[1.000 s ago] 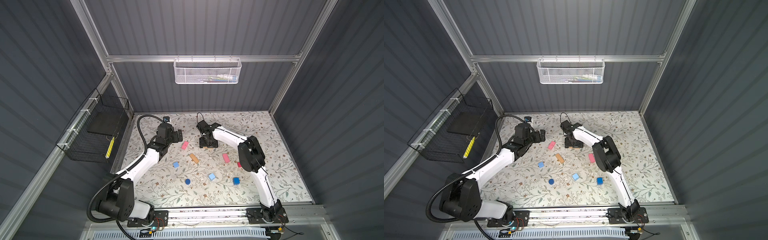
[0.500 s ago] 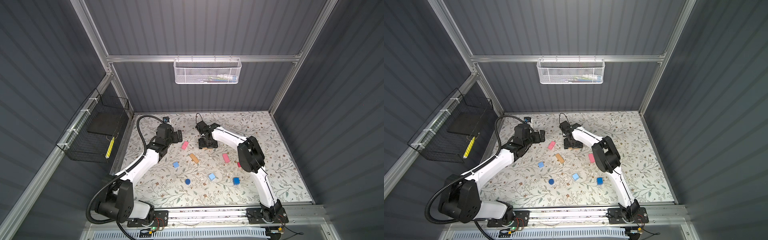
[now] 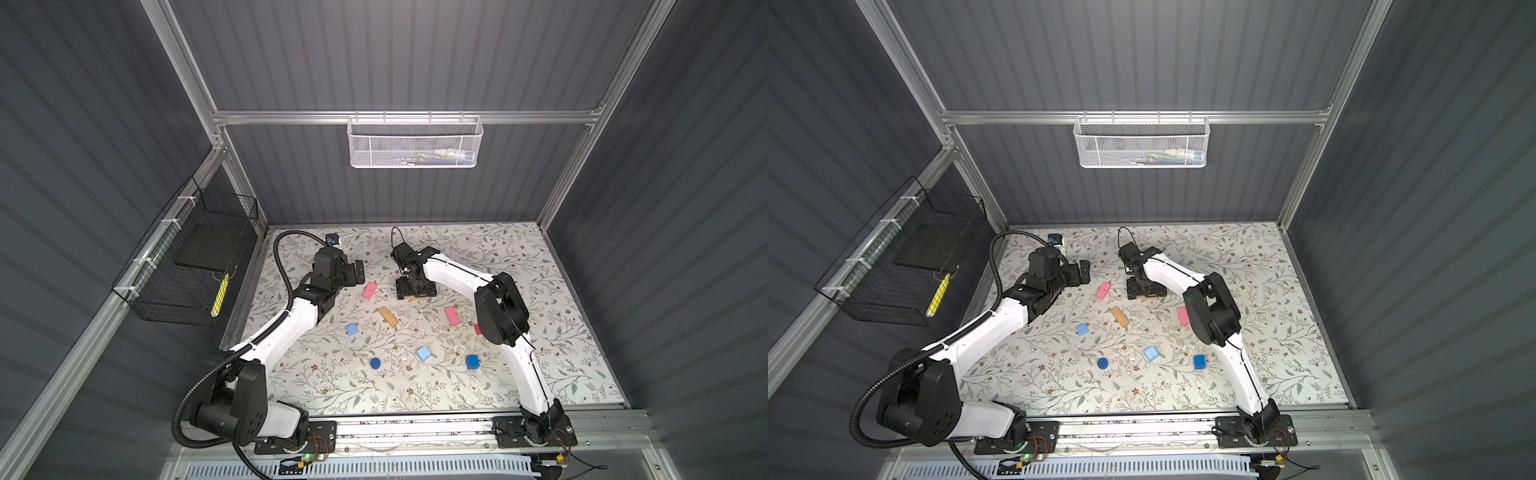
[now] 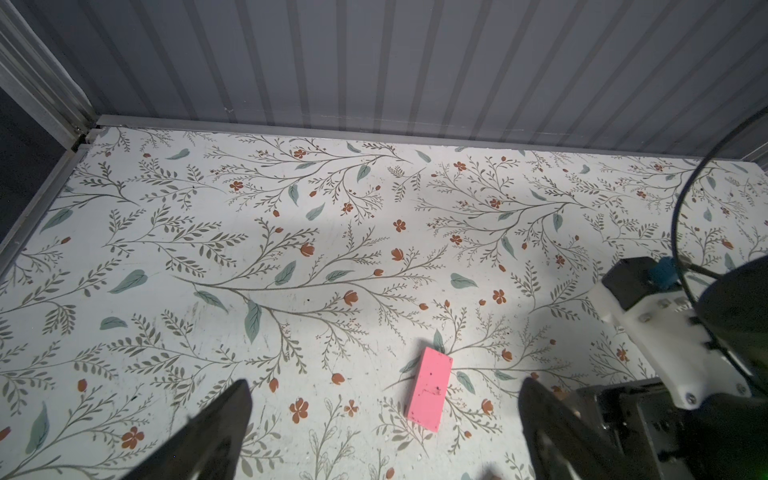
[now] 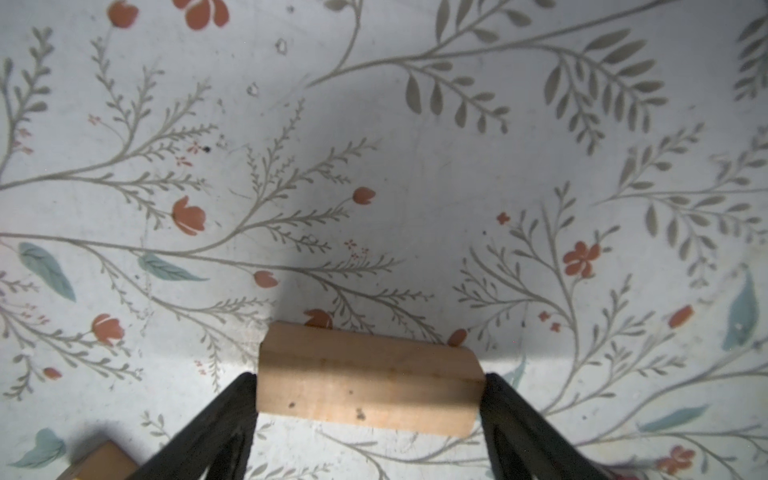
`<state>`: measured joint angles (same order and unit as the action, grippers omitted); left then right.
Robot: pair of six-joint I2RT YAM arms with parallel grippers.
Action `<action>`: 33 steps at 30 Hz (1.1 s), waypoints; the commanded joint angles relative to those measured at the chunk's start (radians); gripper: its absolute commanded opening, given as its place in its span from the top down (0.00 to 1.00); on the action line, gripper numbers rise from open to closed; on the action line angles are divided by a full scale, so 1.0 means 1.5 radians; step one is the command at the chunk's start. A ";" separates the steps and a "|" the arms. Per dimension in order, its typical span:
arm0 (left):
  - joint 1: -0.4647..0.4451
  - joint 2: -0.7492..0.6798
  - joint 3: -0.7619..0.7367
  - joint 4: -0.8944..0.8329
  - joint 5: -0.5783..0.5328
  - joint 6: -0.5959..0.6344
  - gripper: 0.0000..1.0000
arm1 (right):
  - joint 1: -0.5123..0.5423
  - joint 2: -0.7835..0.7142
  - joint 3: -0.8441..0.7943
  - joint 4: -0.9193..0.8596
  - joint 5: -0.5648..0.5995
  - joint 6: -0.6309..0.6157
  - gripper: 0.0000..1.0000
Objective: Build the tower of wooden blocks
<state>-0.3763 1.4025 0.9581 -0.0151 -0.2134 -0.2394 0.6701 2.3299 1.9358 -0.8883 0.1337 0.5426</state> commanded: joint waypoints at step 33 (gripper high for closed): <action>0.002 -0.006 -0.002 -0.012 -0.012 0.008 0.00 | 0.005 -0.021 0.007 -0.010 -0.022 -0.028 0.01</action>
<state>-0.3763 1.4025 0.9581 -0.0154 -0.2176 -0.2394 0.6704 2.3299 1.9358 -0.8875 0.0971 0.4931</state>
